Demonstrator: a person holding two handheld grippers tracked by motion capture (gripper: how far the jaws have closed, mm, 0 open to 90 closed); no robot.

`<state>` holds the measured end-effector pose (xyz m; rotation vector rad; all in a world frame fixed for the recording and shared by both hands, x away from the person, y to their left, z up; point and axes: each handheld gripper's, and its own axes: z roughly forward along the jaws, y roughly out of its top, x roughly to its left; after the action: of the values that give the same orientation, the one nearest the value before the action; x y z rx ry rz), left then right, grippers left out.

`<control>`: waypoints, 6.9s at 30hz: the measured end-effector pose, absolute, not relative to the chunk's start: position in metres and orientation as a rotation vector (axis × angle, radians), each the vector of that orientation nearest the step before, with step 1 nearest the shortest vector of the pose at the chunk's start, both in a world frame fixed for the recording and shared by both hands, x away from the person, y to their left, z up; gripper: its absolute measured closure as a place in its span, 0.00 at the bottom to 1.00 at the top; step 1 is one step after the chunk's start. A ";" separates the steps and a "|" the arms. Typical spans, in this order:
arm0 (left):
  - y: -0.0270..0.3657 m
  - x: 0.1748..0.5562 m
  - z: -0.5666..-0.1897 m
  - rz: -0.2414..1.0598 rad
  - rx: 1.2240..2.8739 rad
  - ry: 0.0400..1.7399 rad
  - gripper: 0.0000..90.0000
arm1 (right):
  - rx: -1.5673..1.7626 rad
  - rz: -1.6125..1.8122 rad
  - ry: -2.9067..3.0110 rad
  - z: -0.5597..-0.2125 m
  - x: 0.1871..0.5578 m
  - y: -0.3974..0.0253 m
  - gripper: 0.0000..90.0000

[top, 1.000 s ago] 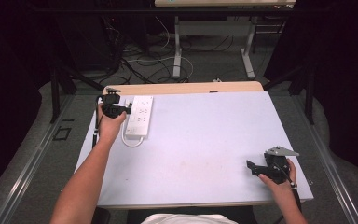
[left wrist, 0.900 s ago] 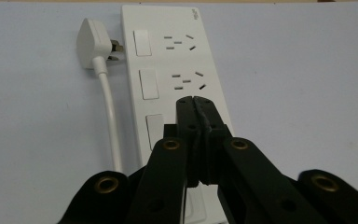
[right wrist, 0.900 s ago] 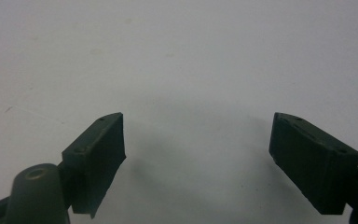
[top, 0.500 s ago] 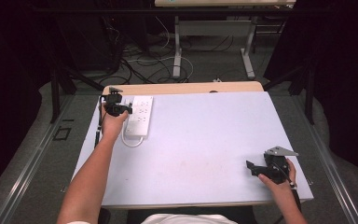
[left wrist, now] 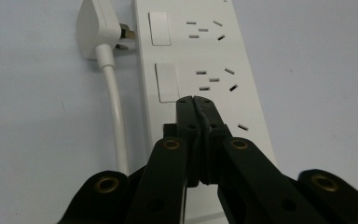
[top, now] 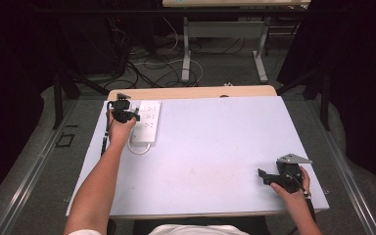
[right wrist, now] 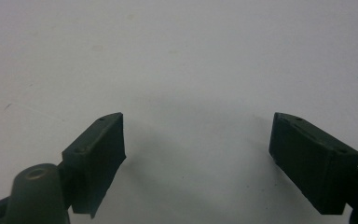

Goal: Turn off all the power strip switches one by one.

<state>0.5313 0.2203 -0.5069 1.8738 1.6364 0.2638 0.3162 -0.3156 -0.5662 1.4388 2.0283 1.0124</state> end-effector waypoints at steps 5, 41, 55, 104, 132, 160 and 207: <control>0.220 0.534 -0.512 0.266 1.872 1.652 1.00 | 1.442 1.007 2.029 -0.567 0.316 -0.316 0.20; 0.223 0.540 -0.526 0.247 1.841 1.662 1.00 | 1.444 0.999 2.025 -0.567 0.316 -0.317 0.20; 0.222 0.544 -0.516 0.252 1.841 1.649 1.00 | 1.457 0.996 2.019 -0.567 0.316 -0.316 0.20; 0.223 0.575 -0.520 0.264 1.817 1.648 1.00 | 1.415 1.015 1.987 -0.563 0.311 -0.309 0.18; 0.223 0.577 -0.525 0.258 1.820 1.658 1.00 | 1.416 1.025 1.982 -0.562 0.309 -0.312 0.18; 0.220 0.580 -0.526 0.296 1.815 1.657 1.00 | 1.424 1.023 1.983 -0.565 0.312 -0.315 0.18; 0.218 0.607 -0.508 0.308 1.809 1.611 1.00 | 1.424 1.001 1.947 -0.560 0.305 -0.322 0.18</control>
<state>0.6068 0.2178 -0.5080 1.8089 1.6109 0.3076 0.3048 -0.3216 -0.5597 1.4244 1.9472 1.0010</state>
